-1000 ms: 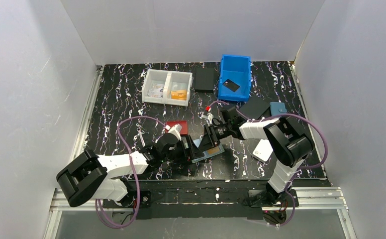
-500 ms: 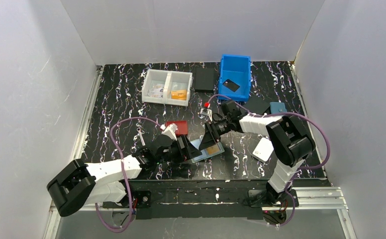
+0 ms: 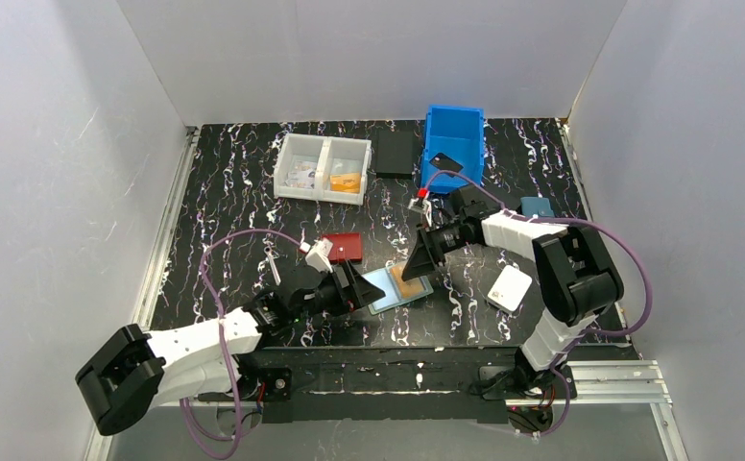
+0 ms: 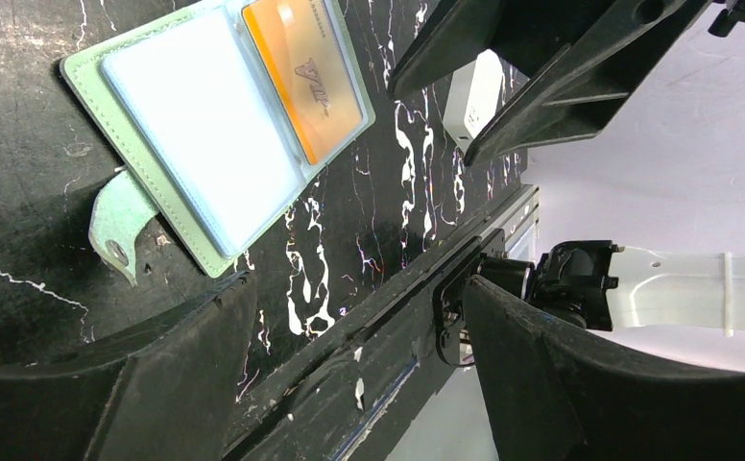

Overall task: Take the credit cards out of the card holder
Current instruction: Reset both arms

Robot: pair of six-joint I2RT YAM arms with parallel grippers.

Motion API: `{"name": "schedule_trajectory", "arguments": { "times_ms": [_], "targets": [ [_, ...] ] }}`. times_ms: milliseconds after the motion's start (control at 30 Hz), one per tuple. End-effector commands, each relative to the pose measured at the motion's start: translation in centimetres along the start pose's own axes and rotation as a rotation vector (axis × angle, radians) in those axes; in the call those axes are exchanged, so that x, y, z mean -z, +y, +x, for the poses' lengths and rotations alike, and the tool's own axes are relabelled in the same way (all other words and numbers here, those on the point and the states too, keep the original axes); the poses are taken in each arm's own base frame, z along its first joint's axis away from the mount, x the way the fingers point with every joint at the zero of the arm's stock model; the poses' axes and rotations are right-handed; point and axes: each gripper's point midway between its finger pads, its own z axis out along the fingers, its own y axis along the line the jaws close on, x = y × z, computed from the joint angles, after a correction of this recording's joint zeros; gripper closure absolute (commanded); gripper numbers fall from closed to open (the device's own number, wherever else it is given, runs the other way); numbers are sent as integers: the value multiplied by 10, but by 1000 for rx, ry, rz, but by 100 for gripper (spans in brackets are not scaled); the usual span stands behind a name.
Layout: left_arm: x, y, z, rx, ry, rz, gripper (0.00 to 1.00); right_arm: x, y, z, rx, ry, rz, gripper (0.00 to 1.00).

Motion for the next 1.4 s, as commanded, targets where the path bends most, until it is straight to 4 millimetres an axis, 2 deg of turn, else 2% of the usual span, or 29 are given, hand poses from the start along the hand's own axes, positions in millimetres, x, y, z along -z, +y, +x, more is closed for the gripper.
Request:
{"name": "schedule_trajectory", "arguments": {
  "times_ms": [0, 467, 633, 733, 833, 933, 1033, 1200, 1267, 1367],
  "targets": [
    [4, 2, -3, 3, -28, -2, 22, 15, 10, -17, 100, -33, 11, 39],
    [9, -1, -7, -9, -52, 18, 21, 45, 4, -26, 153, -84, 114, 37],
    [18, -1, -19, -65, -85, 3, 16, 73, -1, -35, 221, -114, 240, 30],
    [27, 0, -36, -120, -111, -37, 8, 102, -11, -45, 256, -158, 374, 26],
    [45, 12, -58, -162, -114, -162, 2, 143, -23, -56, 269, -222, 532, 15],
    [64, 16, -88, -189, -121, -237, 2, 191, -34, -69, 256, -300, 730, 4],
    [81, 22, -113, -184, -129, -278, 2, 237, -36, -81, 238, -394, 917, 2],
    [116, 18, -163, -116, -218, -275, 2, 315, -14, -100, 179, -559, 1225, 2],
    [127, 9, -174, -117, -237, -260, 2, 329, 4, -108, 181, -586, 1284, 2],
    [139, -3, -185, -141, -255, -255, 2, 335, 35, -120, 225, -621, 1301, 2]
  ]
}}
